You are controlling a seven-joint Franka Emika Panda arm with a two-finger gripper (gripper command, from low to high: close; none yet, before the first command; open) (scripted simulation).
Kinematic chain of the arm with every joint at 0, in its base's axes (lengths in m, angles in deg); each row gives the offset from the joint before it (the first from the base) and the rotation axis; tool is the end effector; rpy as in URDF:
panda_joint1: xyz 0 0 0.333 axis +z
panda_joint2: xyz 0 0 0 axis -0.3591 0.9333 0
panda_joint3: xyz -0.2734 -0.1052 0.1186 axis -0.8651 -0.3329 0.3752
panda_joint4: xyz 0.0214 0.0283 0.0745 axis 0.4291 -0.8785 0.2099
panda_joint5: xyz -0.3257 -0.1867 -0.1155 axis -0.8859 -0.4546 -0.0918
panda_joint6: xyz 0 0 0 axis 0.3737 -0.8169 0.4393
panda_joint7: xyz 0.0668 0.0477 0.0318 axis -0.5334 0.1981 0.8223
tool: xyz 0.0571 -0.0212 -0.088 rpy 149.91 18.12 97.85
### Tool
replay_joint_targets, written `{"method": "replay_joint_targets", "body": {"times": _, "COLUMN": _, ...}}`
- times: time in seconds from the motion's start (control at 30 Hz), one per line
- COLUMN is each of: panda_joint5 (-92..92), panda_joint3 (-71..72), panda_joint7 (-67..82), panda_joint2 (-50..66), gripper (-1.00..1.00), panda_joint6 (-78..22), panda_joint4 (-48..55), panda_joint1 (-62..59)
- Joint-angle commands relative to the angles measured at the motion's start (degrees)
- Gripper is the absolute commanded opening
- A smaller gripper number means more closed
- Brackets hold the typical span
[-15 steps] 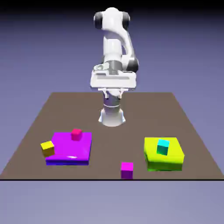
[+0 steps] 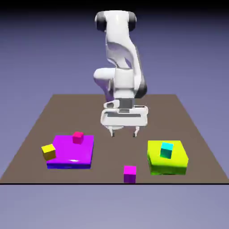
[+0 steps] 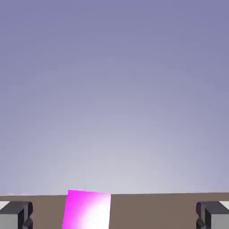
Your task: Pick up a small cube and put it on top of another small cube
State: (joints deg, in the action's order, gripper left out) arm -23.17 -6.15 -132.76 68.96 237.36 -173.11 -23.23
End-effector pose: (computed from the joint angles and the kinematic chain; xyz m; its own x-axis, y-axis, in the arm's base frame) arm 0.4855 0.0497 0.3018 0.6425 -0.7295 0.2346 -0.6907 -0.6839 -0.2350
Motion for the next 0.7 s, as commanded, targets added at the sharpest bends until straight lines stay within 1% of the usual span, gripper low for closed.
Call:
{"method": "replay_joint_targets", "body": {"times": 0.0, "panda_joint5": -0.6, "panda_joint3": 0.4, "panda_joint7": -1.1, "panda_joint2": 2.1, "gripper": 0.0, "panda_joint6": -0.5, "panda_joint4": 1.0, "panda_joint1": -0.2}}
{"method": "replay_joint_targets", "body": {"times": 0.23, "panda_joint5": -4.5, "panda_joint3": 3.4, "panda_joint7": -8.7, "panda_joint2": 16.6, "gripper": 0.0, "panda_joint6": -4.3, "panda_joint4": 7.8, "panda_joint1": -1.4}}
{"method": "replay_joint_targets", "body": {"times": 0.3, "panda_joint5": -4.6, "panda_joint3": 3.5, "panda_joint7": -9.0, "panda_joint2": 17.0, "gripper": 0.0, "panda_joint6": -4.4, "panda_joint4": 8.0, "panda_joint1": -1.5}}
{"method": "replay_joint_targets", "body": {"times": 0.5, "panda_joint5": -8.8, "panda_joint3": -2.1, "panda_joint7": -12.4, "panda_joint2": 28.3, "gripper": 0.0, "panda_joint6": 3.3, "panda_joint4": 11.7, "panda_joint1": 3.1}}
{"method": "replay_joint_targets", "body": {"times": 0.53, "panda_joint5": -8.8, "panda_joint3": -2.1, "panda_joint7": -12.4, "panda_joint2": 28.3, "gripper": -1.0, "panda_joint6": 3.3, "panda_joint4": 11.7, "panda_joint1": 3.1}}
{"method": "replay_joint_targets", "body": {"times": 0.57, "panda_joint5": -8.8, "panda_joint3": -2.1, "panda_joint7": -12.4, "panda_joint2": 28.3, "gripper": -1.0, "panda_joint6": 3.3, "panda_joint4": 11.7, "panda_joint1": 3.1}}
{"method": "replay_joint_targets", "body": {"times": 0.67, "panda_joint5": -6.5, "panda_joint3": 1.0, "panda_joint7": -10.5, "panda_joint2": 22.1, "gripper": -1.0, "panda_joint6": -1.0, "panda_joint4": 9.7, "panda_joint1": 0.6}}
